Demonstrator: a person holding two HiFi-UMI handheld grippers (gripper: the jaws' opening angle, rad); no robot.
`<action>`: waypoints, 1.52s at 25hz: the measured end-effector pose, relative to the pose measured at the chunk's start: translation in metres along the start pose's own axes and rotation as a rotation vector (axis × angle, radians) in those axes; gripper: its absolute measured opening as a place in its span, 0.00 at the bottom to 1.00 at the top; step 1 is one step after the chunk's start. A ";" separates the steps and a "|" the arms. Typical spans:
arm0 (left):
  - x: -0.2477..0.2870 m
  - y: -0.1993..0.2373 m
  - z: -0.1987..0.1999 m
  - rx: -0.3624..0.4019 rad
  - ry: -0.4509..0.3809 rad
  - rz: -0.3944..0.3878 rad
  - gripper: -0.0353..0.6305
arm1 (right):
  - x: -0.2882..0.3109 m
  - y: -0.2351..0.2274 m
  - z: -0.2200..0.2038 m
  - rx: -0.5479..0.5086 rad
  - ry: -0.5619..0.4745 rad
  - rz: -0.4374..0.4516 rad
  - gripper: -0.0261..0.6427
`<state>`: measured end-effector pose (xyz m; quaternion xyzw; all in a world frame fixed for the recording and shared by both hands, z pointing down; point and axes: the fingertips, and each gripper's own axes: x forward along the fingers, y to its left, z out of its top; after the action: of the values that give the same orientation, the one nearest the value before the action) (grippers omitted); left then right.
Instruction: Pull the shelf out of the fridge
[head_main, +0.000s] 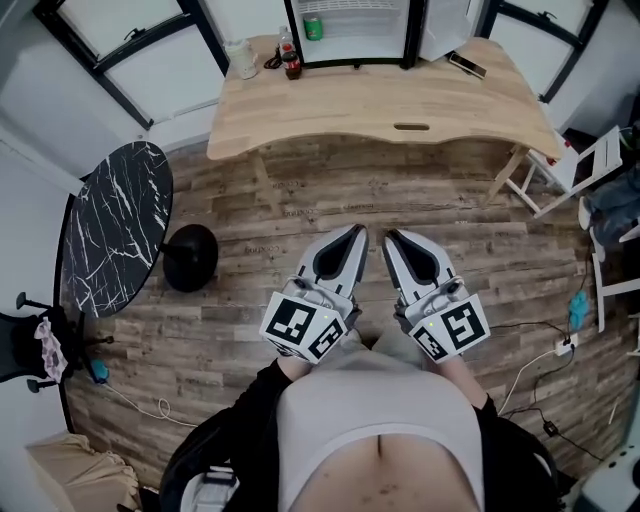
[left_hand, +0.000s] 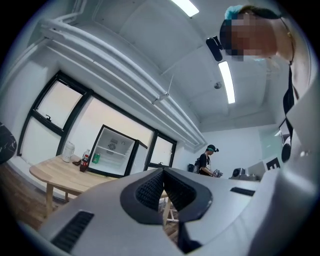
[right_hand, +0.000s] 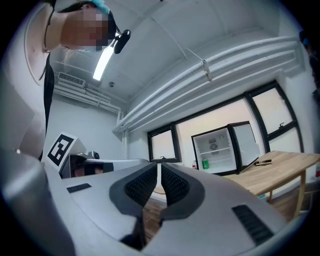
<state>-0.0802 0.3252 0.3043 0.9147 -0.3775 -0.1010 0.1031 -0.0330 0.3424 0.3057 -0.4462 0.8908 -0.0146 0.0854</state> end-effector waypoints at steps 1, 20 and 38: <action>0.000 0.000 -0.002 -0.003 0.005 -0.008 0.06 | -0.002 -0.001 -0.001 0.001 0.004 -0.011 0.11; 0.049 0.037 -0.007 -0.066 0.001 0.014 0.06 | 0.039 -0.047 -0.012 0.054 0.012 0.017 0.11; 0.232 0.104 0.023 -0.032 -0.064 0.038 0.06 | 0.142 -0.211 0.009 0.044 0.014 0.073 0.11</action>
<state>0.0055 0.0856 0.2851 0.9019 -0.3962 -0.1342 0.1077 0.0528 0.1029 0.2990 -0.4114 0.9064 -0.0344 0.0895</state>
